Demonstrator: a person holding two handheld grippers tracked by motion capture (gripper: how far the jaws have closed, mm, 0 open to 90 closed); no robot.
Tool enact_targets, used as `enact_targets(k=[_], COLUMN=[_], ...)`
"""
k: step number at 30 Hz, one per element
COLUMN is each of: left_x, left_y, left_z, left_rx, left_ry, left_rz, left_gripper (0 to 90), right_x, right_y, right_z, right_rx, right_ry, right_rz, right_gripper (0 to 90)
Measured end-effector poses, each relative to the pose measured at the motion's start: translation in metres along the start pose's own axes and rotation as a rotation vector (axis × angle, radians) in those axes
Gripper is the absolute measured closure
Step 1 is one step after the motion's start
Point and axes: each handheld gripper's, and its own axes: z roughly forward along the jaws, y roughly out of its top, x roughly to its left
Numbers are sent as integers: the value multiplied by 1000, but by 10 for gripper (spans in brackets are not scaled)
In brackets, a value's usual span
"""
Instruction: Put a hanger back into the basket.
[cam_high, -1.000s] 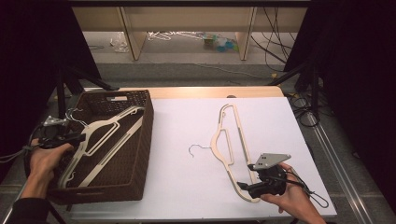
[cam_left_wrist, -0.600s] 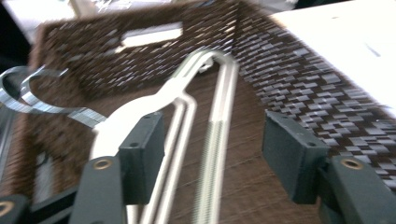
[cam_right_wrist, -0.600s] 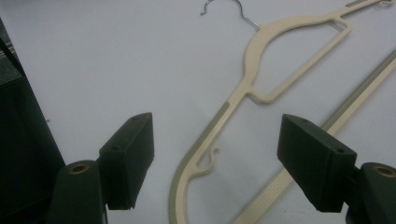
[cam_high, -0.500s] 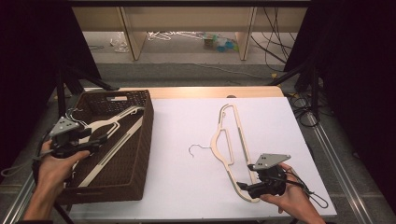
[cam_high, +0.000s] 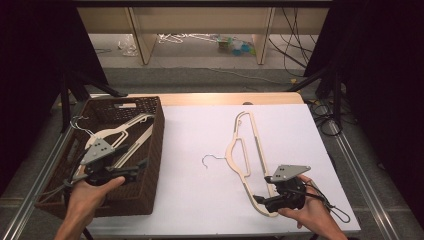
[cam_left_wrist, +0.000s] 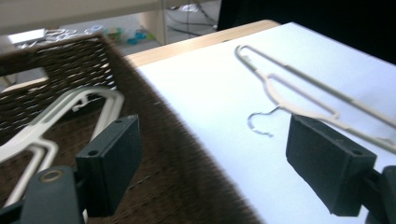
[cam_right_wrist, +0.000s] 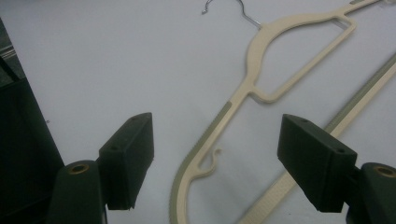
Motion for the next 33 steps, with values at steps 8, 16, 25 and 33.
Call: enact_targets(k=[8, 16, 25, 33], left_x=[-32, -53, -68, -86], left_y=[0, -10, -21, -33], left_z=[8, 14, 16, 17], left_rx=[-25, -47, -46, -46], left_ry=[-58, -96, -112, -135], left_rz=[38, 30, 56, 82], left_gripper=[174, 175, 175, 174], right_x=[-3, -1, -1, -1], right_y=[-2, -2, -2, -3], right_z=[1, 2, 1, 4], right_rx=[4, -4, 15, 21], right_ry=[2, -13, -3, -4], right_rz=[6, 15, 7, 12], right_gripper=[266, 235, 234, 235])
